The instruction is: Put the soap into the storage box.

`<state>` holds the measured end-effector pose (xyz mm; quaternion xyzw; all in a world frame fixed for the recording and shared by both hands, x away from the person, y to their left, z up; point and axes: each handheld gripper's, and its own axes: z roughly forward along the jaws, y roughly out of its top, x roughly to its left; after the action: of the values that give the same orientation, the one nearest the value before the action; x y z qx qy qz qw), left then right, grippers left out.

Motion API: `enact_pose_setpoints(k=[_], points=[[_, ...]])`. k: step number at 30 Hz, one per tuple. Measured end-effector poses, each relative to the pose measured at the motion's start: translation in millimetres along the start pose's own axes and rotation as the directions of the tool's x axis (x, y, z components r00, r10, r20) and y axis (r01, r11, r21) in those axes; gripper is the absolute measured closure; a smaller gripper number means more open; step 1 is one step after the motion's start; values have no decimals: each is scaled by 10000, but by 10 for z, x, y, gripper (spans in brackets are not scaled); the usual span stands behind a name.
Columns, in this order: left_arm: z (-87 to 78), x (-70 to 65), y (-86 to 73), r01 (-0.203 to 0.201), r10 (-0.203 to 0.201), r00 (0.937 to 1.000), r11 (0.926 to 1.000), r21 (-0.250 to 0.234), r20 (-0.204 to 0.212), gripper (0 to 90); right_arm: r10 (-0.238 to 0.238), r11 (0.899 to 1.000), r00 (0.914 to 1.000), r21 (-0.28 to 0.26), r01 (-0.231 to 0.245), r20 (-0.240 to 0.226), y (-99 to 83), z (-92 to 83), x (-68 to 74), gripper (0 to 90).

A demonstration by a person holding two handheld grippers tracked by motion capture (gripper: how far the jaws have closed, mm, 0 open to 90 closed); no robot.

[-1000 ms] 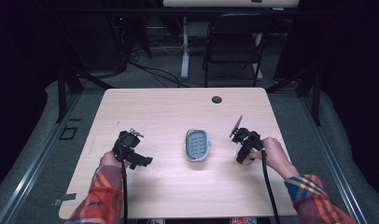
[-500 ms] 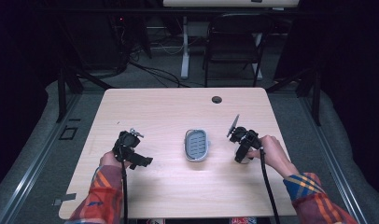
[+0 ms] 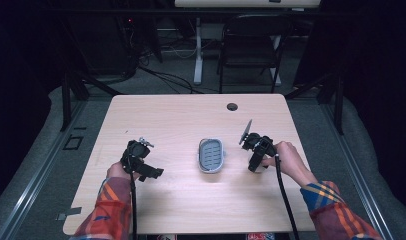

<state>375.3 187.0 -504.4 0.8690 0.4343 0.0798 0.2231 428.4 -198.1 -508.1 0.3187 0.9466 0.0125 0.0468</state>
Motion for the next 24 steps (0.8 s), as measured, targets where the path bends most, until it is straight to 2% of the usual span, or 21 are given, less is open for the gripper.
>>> enact_pose_setpoints(k=[6, 11, 12, 24], points=[[1, -4, 0, 7, -7, 10000, 10000, 13, -5, 59, -211, 9997, 9997, 86, 211, 88, 64, -56, 25, 244], [2, -5, 0, -7, 7, 10000, 10000, 13, 4, 59, -253, 9996, 9997, -103, 253, 45, 121, -118, 43, 244], [2, -5, 0, -4, 4, 10000, 10000, 12, 4, 60, -394, 9992, 9992, -15, 394, 81, 139, -136, 39, 244], [5, -3, 1, -28, 28, 10000, 10000, 20, 23, 63, -471, 9988, 9989, -134, 472, 82, 252, -248, 48, 244]])
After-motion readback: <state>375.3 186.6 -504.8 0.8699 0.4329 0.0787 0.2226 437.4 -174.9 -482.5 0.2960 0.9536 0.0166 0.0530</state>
